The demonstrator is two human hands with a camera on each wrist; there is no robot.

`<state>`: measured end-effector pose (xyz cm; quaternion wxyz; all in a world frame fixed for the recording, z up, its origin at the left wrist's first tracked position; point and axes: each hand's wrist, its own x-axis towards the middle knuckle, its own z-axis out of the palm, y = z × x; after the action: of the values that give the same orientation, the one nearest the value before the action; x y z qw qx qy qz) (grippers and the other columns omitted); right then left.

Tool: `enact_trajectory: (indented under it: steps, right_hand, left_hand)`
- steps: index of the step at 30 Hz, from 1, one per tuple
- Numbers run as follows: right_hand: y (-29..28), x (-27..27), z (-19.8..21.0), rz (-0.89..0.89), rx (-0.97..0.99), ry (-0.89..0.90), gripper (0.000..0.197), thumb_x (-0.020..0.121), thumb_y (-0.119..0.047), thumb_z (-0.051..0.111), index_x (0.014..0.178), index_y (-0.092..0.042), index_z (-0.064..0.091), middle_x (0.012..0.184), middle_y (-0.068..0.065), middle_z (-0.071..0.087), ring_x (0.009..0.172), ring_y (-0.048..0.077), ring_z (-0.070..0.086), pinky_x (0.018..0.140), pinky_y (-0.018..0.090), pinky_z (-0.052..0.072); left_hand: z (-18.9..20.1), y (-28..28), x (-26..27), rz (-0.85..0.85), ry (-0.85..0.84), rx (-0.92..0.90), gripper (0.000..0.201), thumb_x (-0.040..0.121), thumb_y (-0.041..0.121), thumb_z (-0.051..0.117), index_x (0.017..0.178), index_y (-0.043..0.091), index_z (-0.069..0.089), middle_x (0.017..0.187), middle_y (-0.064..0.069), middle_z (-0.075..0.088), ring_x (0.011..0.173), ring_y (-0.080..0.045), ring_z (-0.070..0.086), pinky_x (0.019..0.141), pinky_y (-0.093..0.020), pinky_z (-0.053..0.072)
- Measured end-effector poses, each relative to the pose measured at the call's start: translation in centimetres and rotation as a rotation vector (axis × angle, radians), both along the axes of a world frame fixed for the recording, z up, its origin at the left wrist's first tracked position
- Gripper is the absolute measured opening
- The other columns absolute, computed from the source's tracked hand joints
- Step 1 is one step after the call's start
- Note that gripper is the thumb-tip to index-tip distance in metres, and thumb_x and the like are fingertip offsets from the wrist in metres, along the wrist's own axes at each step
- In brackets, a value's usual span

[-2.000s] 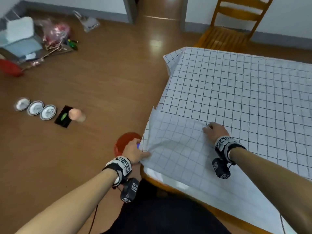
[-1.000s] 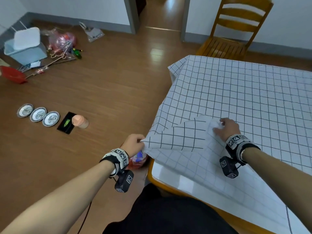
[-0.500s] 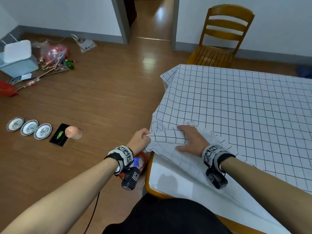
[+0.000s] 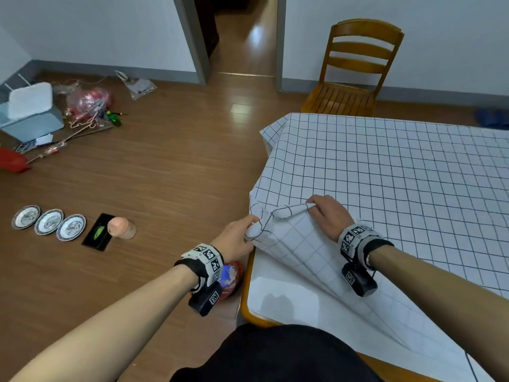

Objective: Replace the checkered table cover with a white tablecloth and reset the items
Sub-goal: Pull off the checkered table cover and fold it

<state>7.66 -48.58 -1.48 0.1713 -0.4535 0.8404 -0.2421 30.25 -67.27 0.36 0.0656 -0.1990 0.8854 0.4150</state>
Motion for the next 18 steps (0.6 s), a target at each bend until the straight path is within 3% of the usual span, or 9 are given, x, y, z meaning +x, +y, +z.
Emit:
enact_trajectory:
  steps: [3,5,8,11,14,18]
  right_hand:
    - [0.3,0.0,0.3,0.028,0.063,0.037,0.023,0.105,-0.028,0.038,0.107,-0.018,0.058,0.091,0.002,0.058,0.09,0.023,0.051,0.074,0.035,0.037]
    - [0.3,0.2,0.4,0.017,0.06,0.029,0.022,0.105,-0.028,0.038,0.104,-0.018,0.057,0.089,0.003,0.058,0.088,0.023,0.051,0.073,0.036,0.039]
    - [0.5,0.3,0.6,-0.016,0.051,-0.006,0.019,0.104,-0.028,0.041,0.093,-0.019,0.054,0.08,-0.002,0.055,0.081,0.02,0.048,0.066,0.035,0.036]
    - [0.6,0.3,0.9,-0.044,0.081,-0.009,0.023,0.101,-0.03,0.044,0.081,-0.02,0.046,0.072,0.0,0.05,0.071,0.02,0.046,0.057,0.033,0.029]
    - [0.7,0.2,1.6,-0.065,0.14,0.015,0.03,0.098,-0.029,0.047,0.069,-0.023,0.038,0.068,0.001,0.049,0.066,0.022,0.047,0.052,0.032,0.025]
    - [1.3,0.0,2.2,-0.105,0.215,0.08,0.03,0.093,-0.032,0.047,0.067,-0.018,0.046,0.065,0.0,0.055,0.065,0.023,0.053,0.051,0.03,0.028]
  left_hand:
    - [-0.3,0.4,0.0,-0.004,-0.07,-0.073,0.034,0.081,0.013,0.056,0.11,0.03,0.048,0.096,0.005,0.063,0.083,-0.012,0.059,0.074,-0.037,0.053]
    - [-0.1,0.7,-0.2,-0.014,-0.15,-0.094,0.035,0.078,0.024,0.055,0.109,0.031,0.043,0.092,0.001,0.062,0.081,-0.018,0.06,0.073,-0.044,0.055]
    - [0.1,1.3,-0.8,-0.026,-0.185,-0.12,0.036,0.08,0.039,0.059,0.106,0.026,0.038,0.083,-0.002,0.059,0.074,-0.019,0.057,0.064,-0.039,0.051]
    - [0.5,1.9,-1.4,-0.064,-0.213,-0.264,0.032,0.083,0.034,0.057,0.106,0.02,0.039,0.079,-0.001,0.054,0.07,-0.02,0.053,0.059,-0.036,0.046]
    - [0.5,2.1,-1.8,-0.083,-0.226,-0.422,0.019,0.085,0.031,0.053,0.097,0.02,0.044,0.088,0.003,0.053,0.083,-0.021,0.053,0.066,-0.036,0.047]
    - [0.0,1.0,-1.4,-0.128,-0.204,-0.652,0.027,0.084,0.022,0.061,0.11,0.018,0.055,0.113,0.001,0.052,0.108,-0.021,0.045,0.075,-0.034,0.048]
